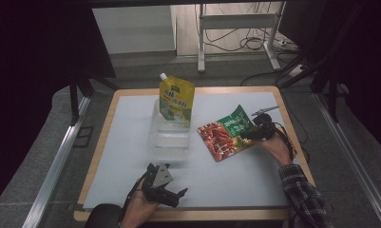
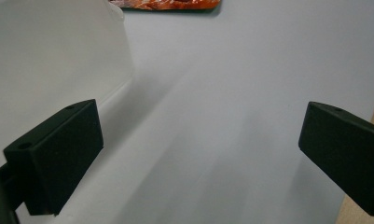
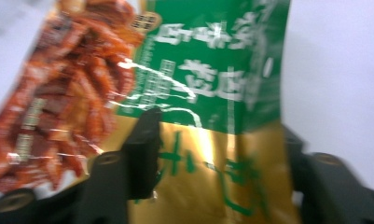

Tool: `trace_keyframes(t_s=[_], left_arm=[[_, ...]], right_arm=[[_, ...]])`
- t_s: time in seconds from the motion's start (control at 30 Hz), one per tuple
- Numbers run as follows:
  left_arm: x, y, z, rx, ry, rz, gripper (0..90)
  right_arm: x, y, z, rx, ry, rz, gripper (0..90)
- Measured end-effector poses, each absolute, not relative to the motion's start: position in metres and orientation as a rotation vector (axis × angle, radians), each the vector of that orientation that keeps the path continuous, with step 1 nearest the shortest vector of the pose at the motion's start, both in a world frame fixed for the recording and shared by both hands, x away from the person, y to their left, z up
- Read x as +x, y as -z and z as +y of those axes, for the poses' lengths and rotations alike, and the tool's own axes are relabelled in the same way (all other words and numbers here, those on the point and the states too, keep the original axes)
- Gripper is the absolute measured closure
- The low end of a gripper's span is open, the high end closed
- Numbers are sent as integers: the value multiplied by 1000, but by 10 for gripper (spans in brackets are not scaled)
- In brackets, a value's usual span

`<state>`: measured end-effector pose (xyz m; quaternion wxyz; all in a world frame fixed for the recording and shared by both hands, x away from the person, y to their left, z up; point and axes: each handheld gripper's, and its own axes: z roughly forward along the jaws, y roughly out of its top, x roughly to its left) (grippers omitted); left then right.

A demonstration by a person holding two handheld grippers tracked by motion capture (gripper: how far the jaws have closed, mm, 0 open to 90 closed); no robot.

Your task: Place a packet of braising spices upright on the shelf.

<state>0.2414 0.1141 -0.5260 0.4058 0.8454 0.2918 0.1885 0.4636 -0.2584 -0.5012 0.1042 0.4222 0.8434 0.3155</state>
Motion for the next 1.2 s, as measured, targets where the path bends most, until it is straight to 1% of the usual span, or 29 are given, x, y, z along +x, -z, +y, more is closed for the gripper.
trace_keyframes(t_s=[0.03,0.07,0.1,0.17,0.2,0.23,0.3,0.33,0.53,0.7,1.2], left_arm=[[241,526,114,2134,-477,735,0],[241,526,114,2133,-478,735,0],[241,526,114,2133,-477,736,0],[241,526,114,2134,-479,736,0],[242,526,114,2133,-480,737,0],[242,526,114,2133,-480,737,0],[241,526,114,2134,-479,736,0],[241,526,114,2134,-480,735,0],[241,526,115,2133,-485,737,0],[241,525,115,2133,-488,737,0],[241,524,116,2112,-519,743,0]], right_arm=[[464,501,-258,1245,-930,2487,500],[463,501,-259,1243,-914,2477,540],[463,501,-259,1235,-901,2467,602],[462,501,-259,1212,-867,2456,681],[461,501,-259,1182,-846,2445,775],[461,501,-259,1182,-846,2445,775],[460,500,-259,1163,-811,2430,858],[459,499,-260,1158,-807,2421,879],[457,492,-262,1101,-861,2416,889],[455,482,-266,1120,-939,2404,889],[443,451,-261,1064,-1062,2353,890]])
